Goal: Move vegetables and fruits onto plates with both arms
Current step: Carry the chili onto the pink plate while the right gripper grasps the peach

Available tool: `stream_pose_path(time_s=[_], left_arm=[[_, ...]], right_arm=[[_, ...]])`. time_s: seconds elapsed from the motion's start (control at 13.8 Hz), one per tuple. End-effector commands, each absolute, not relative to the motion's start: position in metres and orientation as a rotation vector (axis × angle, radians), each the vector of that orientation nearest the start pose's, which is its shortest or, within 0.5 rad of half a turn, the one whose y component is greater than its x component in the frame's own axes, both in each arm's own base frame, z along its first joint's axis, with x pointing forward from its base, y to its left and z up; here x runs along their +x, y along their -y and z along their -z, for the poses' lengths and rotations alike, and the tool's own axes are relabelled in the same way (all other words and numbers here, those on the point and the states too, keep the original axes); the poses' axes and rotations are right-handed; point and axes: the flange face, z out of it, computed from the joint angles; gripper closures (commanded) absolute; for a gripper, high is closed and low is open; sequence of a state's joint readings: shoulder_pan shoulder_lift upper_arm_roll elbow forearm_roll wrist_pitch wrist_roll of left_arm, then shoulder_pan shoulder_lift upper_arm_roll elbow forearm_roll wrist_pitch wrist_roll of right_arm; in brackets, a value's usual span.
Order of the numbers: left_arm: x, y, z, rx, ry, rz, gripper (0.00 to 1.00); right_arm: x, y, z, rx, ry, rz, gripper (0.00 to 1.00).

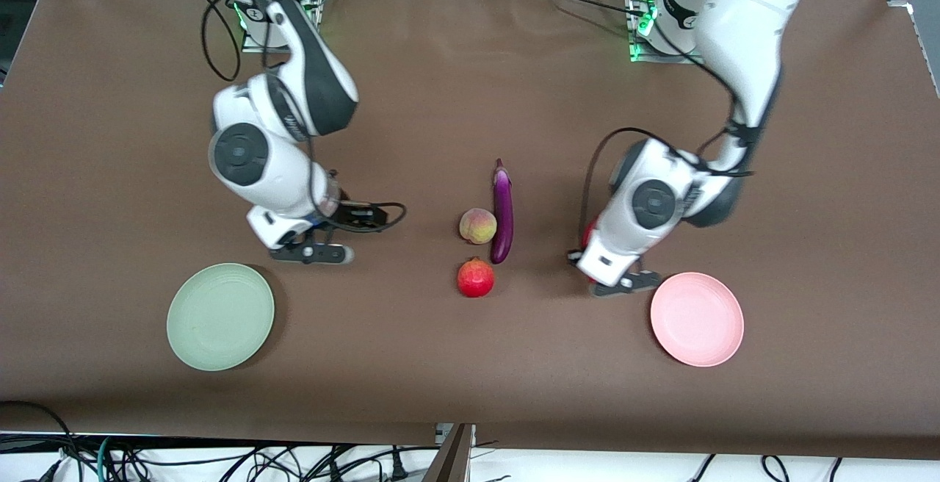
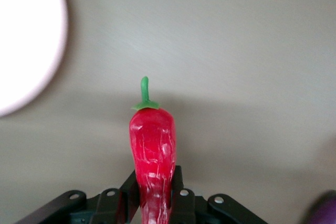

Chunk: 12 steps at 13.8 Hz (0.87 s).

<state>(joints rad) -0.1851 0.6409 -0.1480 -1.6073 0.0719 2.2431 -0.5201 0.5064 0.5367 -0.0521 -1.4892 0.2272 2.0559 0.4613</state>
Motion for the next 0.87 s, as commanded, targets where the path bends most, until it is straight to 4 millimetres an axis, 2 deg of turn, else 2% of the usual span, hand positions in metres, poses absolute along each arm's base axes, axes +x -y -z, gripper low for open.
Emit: stream_pose_path(time_s=[0.0,0.07,0.14,0.22,0.43,0.65,0.8], left_arm=[[0.678,0.154,-0.272,-3.127,-0.010,0.008,0.98],[0.694,0.128,-0.278,-3.087,-0.102,0.055,0.98],[0.706,0.102,-0.275,-3.051,-0.184,0.073,0.98],[0.715,0.094,-0.275,-3.035,-0.262,0.088,0.98],[0.732,0.082,-0.254,-2.919,-0.475,0.093,0.99],[0.748,0.057,-0.246,-2.883,-0.535,0.113,0.99],[0.750,0.050,-0.238,-2.898,-0.523,0.127,0.98]], right_arm=[[0.623,-0.360,-0.341,-2.879,-0.227,-0.082,0.00],[0.616,-0.379,-0.327,-2.877,-0.221,-0.068,0.00],[0.609,-0.399,-0.316,-2.868,-0.225,-0.033,0.00],[0.603,-0.416,-0.302,-2.854,-0.265,0.005,0.00],[0.589,-0.452,-0.274,-2.814,-0.297,0.102,0.00],[0.578,-0.467,-0.247,-2.820,-0.290,0.110,0.00],[0.574,-0.473,-0.236,-2.819,-0.277,0.125,0.00]])
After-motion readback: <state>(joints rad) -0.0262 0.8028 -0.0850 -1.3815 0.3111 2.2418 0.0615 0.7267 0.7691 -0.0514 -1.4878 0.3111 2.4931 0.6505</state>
